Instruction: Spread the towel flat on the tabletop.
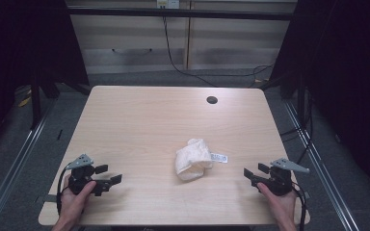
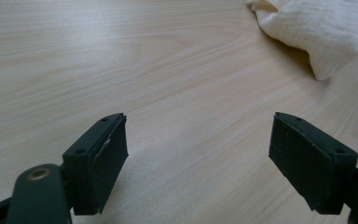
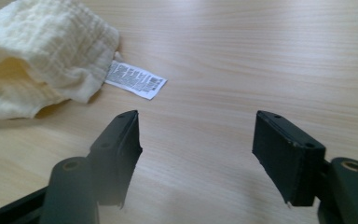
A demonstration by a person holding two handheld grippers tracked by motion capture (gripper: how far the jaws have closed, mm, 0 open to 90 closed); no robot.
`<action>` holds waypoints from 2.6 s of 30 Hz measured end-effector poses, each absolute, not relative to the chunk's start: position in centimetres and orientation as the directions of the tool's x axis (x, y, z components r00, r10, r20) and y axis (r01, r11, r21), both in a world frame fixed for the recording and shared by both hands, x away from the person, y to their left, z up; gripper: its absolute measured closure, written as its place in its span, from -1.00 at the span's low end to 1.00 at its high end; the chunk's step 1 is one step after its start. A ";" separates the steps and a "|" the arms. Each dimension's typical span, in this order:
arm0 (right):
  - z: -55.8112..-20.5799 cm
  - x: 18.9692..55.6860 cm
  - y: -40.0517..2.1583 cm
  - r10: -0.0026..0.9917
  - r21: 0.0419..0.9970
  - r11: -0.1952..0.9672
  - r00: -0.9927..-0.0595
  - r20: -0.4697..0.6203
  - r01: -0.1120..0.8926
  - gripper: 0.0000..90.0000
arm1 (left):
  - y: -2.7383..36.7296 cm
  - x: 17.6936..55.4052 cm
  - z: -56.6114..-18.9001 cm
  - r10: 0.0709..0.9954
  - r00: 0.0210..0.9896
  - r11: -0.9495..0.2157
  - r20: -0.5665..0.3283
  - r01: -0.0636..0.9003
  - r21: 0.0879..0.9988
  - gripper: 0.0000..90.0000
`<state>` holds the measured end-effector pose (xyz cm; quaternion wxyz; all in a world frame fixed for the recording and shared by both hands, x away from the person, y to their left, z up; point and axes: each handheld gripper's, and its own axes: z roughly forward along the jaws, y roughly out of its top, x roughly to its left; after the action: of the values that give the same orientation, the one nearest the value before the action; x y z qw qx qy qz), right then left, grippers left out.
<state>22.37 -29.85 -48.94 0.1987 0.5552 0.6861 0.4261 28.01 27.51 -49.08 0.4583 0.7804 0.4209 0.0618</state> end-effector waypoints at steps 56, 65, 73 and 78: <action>-49.6 33.4 -14.9 0.687 0.685 0.387 -0.689 0.231 0.617 0.64 | 27.2 27.9 -49.0 0.706 0.658 -0.256 -0.261 0.581 0.773 -0.58; -49.8 32.3 -12.7 0.649 0.695 0.402 -0.721 0.244 0.597 0.66 | 27.2 27.9 -49.0 0.700 0.662 -0.254 -0.267 0.580 0.774 -0.58; -49.7 30.5 -10.7 0.616 0.702 0.430 -0.753 0.231 0.567 0.64 | 27.1 27.8 -48.9 0.699 0.666 -0.260 -0.261 0.576 0.775 -0.58; -49.6 29.2 -9.4 0.592 0.711 0.438 -0.772 0.233 0.550 0.51 | 27.1 27.9 -48.9 0.699 0.667 -0.265 -0.257 0.576 0.774 -0.58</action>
<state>29.22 -9.44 -49.62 0.0253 0.3369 0.8475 0.4094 27.85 27.06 -48.92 0.4535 0.7925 0.4021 0.0681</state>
